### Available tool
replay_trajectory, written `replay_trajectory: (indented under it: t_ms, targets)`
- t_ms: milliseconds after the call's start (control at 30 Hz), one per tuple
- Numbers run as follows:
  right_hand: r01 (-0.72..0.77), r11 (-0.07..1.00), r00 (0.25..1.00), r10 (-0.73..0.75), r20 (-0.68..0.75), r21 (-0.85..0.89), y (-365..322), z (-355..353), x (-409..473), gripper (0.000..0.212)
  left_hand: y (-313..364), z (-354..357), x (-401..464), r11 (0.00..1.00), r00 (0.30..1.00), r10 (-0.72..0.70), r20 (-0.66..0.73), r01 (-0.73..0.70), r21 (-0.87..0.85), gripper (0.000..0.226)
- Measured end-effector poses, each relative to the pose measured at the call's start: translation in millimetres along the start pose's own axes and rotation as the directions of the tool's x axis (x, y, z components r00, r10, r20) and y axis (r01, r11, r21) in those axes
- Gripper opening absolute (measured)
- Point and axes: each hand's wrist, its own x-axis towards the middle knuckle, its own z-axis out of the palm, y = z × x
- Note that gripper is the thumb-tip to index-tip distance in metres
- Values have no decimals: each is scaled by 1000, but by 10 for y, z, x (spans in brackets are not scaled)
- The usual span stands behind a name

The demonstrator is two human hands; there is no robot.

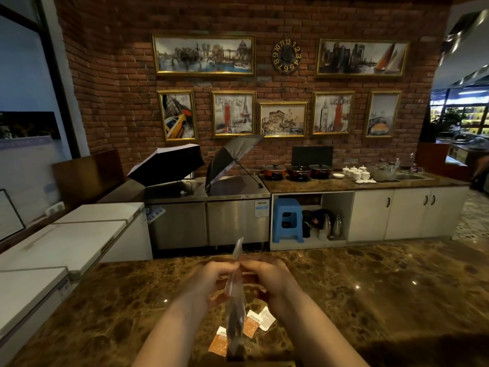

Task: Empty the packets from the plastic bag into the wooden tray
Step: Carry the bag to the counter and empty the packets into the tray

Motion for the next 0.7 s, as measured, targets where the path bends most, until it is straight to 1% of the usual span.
replay_trajectory:
  t_ms: [67, 100, 167, 200, 233, 267, 300, 367, 400, 433, 567, 633, 700]
  targets:
    - [16, 998, 1000, -18, -23, -58, 27, 33, -11, 17, -1, -22, -11, 999, 1000, 10, 10, -10, -46, 18]
    - [15, 998, 999, -18, -39, -68, 35, 39, -12, 18, 7, -36, -9, 997, 1000, 19, -15, -20, -73, 16]
    - [-17, 1000, 995, 14, -94, -24, 16, -5, -20, 14, 42, -101, 45, 991, 990, 33, -134, -50, -124, 12]
    - [-40, 999, 991, 39, -124, -4, -2, -53, -25, 12, 56, -150, 80, 992, 975, 39, -217, -64, -111, 12]
    - [-57, 998, 987, 56, -153, -2, -19, -116, -24, 12, 56, -211, 117, 997, 952, 53, -302, -70, -45, 12]
    - [-64, 998, 985, 58, -162, -29, -20, -179, -10, 15, 48, -267, 143, 995, 923, 87, -374, -65, 71, 10]
    - [-64, 996, 986, 53, -156, -65, -14, -216, -7, 16, 29, -306, 151, 977, 904, 147, -402, -70, 201, 9]
    - [-67, 992, 989, 52, -136, -108, 17, -218, 6, 17, -19, -334, 154, 901, 897, 274, -347, -114, 418, 10]
    - [-77, 992, 990, 64, -129, -103, 41, -209, 8, 18, -40, -322, 146, 872, 899, 306, -312, -133, 471, 9]
    - [-91, 992, 989, 80, -123, -88, 54, -205, 15, 18, -46, -300, 119, 864, 902, 321, -287, -156, 478, 9]
    - [-118, 992, 988, 113, -105, -44, 98, -305, -15, 17, -45, -252, 66, 905, 928, 290, -234, -186, 383, 6]
    - [-129, 991, 988, 126, -87, -32, 165, -392, -52, 19, -39, -213, 39, 938, 943, 258, -211, -192, 288, 2]
    - [-166, 986, 984, 164, -68, -32, 299, -521, -98, 22, -49, -93, 0, 954, 956, 234, -178, -190, 233, 2]
